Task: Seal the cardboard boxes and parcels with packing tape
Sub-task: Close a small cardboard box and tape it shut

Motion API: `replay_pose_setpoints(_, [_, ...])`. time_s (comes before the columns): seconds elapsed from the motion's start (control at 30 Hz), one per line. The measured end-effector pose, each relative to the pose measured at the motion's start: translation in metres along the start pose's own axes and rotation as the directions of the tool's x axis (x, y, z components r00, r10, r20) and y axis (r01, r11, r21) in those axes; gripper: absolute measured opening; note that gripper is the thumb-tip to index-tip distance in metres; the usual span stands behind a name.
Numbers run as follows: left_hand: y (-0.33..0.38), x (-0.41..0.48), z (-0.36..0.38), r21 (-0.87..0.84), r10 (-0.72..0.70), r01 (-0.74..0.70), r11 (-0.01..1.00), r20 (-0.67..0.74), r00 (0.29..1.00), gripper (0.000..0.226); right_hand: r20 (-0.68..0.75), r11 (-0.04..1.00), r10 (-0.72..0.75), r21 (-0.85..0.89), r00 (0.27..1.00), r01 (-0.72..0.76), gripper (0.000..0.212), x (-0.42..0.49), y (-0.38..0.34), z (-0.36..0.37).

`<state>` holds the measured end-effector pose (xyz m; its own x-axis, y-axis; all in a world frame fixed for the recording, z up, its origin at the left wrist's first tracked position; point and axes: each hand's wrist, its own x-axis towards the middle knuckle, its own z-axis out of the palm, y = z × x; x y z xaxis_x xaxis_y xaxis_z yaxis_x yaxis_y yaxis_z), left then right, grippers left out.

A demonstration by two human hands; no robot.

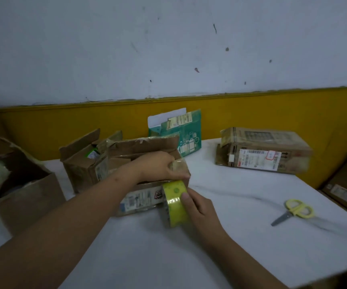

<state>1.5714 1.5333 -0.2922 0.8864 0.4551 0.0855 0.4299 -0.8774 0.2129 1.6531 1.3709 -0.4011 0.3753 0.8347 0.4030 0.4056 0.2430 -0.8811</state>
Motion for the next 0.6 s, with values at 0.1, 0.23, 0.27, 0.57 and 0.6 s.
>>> replay_pose_setpoints(0.1, [-0.004,-0.007,0.0,-0.082,0.001,0.0,0.997,0.013,1.0,0.072,-0.084,1.0,-0.016,0.011,0.996,0.017,0.054,-0.012,-0.009,-0.011])
replay_pose_setpoints(0.23, [-0.002,-0.021,0.0,0.134,0.112,-0.103,0.986,-0.06,0.992,0.073,-0.161,0.893,-0.109,-0.449,0.981,0.025,0.03,-0.03,-0.008,-0.066])
replay_pose_setpoints(0.27, [-0.003,-0.024,0.001,0.173,0.137,-0.121,0.977,-0.083,0.987,0.071,-0.176,0.817,-0.166,-0.575,0.97,0.035,0.023,-0.033,-0.004,-0.088])
replay_pose_setpoints(0.57, [-0.006,-0.023,0.001,0.441,0.219,-0.091,0.893,-0.247,0.944,0.061,0.039,0.348,0.279,-0.935,0.959,-0.063,0.043,-0.031,0.044,-0.262])
replay_pose_setpoints(0.6, [-0.005,-0.024,0.0,0.44,0.182,-0.044,0.897,-0.276,0.944,0.059,0.057,0.367,0.306,-0.928,0.95,-0.062,0.038,-0.027,0.043,-0.263])
